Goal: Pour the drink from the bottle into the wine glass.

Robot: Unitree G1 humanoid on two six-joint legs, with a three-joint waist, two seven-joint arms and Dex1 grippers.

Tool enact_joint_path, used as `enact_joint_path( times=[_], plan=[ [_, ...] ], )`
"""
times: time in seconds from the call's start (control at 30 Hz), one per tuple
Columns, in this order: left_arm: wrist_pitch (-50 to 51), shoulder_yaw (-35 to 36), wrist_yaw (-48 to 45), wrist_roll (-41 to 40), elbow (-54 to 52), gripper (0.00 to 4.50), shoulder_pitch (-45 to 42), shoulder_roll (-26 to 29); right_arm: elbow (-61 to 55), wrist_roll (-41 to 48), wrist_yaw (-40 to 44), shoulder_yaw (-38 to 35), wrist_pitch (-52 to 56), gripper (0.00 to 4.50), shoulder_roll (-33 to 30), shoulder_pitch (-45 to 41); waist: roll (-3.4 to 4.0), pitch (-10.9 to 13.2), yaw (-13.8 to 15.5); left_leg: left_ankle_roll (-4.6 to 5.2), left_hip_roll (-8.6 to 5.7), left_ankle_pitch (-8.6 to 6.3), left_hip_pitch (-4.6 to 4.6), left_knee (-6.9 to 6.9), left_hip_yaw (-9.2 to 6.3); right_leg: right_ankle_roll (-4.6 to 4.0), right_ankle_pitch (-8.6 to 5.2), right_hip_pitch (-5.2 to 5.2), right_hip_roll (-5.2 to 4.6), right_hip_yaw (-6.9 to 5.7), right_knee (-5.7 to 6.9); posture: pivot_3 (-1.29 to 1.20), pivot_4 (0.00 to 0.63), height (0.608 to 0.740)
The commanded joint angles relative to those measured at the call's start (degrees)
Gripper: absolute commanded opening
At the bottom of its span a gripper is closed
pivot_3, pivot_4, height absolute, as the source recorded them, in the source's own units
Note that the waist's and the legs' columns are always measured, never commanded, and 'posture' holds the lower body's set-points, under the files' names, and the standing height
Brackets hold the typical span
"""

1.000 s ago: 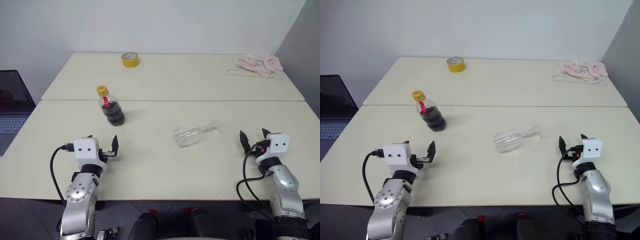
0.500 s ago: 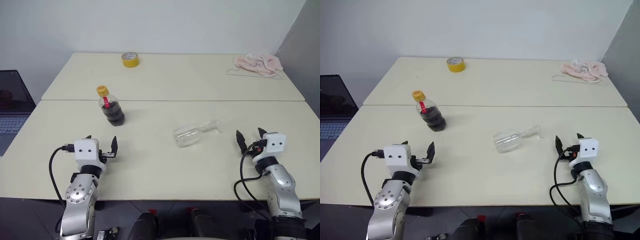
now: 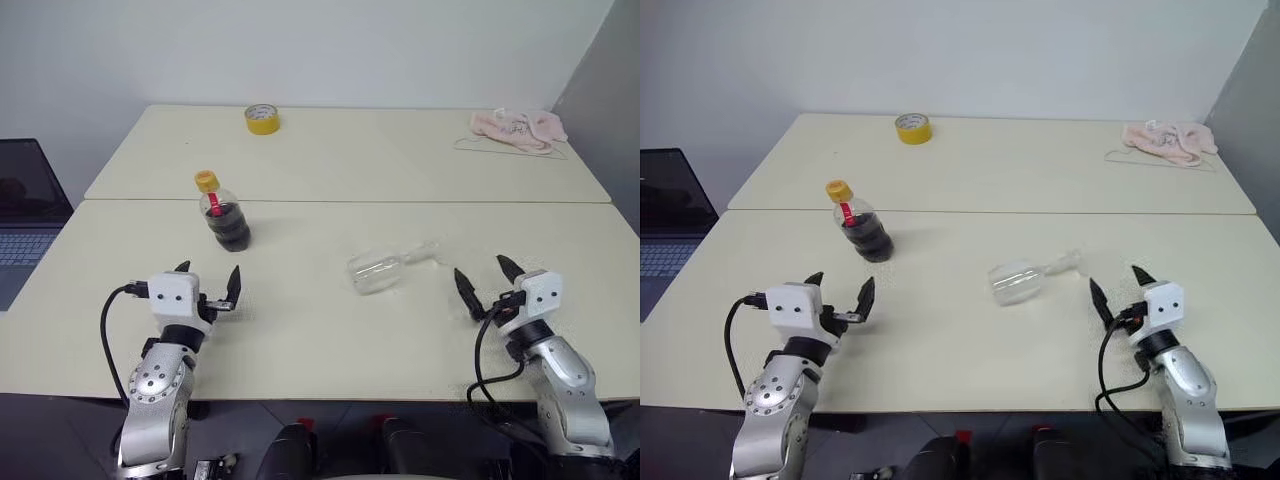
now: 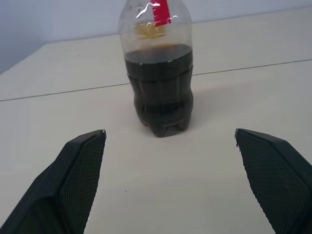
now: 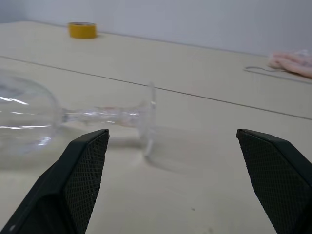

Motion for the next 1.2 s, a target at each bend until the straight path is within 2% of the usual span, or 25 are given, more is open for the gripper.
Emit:
enact_joint_path(
  times=[0.03, 0.2, 0.33, 0.57, 0.9, 1.2],
  plan=[
    [1.2, 0.0, 0.0, 0.1, 0.2, 4.48, -1.7, 1.3, -8.8, 6.8, 2.7, 0.0, 7.3, 4.50, -2.4, 0.8, 0.00, 0.0, 0.0, 0.00, 0.00, 0.00, 0.00, 0.00, -0.01, 0.00, 0.00, 0.00, 0.00, -0.01, -0.01, 0.00, 0.150, 0.740],
    [6.4, 0.4, 2.0, 1.2, 3.6, 4.48, -6.7, 2.8, -19.3, 15.3, 5.6, 3.7, 20.3, 4.50, -7.6, -1.7, -0.01, 0.0, -0.1, 0.01, 0.01, 0.00, 0.01, 0.00, -0.05, 0.00, 0.00, 0.01, 0.02, -0.05, 0.00, 0.00, 0.150, 0.740],
    [6.5, -0.2, 1.1, 1.0, 7.4, 4.48, -11.3, 3.6, -22.2, 15.9, 6.7, 7.5, 24.9, 4.50, -9.8, -4.8, -0.05, 0.0, 0.0, 0.01, -0.01, 0.00, 0.00, 0.01, -0.09, 0.00, 0.00, 0.04, 0.02, -0.10, -0.02, 0.00, 0.150, 0.740],
    [5.4, -0.3, -2.5, 0.3, 16.3, 4.48, -18.6, 6.2, -21.9, 13.0, 7.2, 12.5, 24.9, 4.50, -9.7, -9.2, -0.06, 0.0, 0.1, -0.01, -0.03, 0.01, -0.02, 0.03, -0.10, 0.01, 0.00, 0.02, 0.00, -0.11, -0.03, 0.00, 0.150, 0.740],
    [1.3, 0.3, -6.0, -0.4, 29.6, 4.48, -27.4, 8.1, -18.9, 9.2, 8.7, 15.0, 21.7, 4.50, -7.8, -11.0, -0.07, 0.0, 0.1, -0.05, -0.04, 0.03, -0.05, 0.05, -0.15, 0.01, 0.00, -0.03, -0.02, -0.16, -0.02, 0.00, 0.150, 0.740],
    [-3.8, -1.9, -9.8, 1.2, 40.0, 4.48, -34.3, 10.3, -23.0, 14.8, 9.3, 16.0, 29.6, 4.50, -7.6, -15.3, -0.07, 0.0, -0.1, -0.05, -0.05, 0.03, -0.11, 0.05, -0.15, 0.00, 0.00, -0.12, -0.02, -0.15, 0.00, 0.00, 0.150, 0.740]
  ],
)
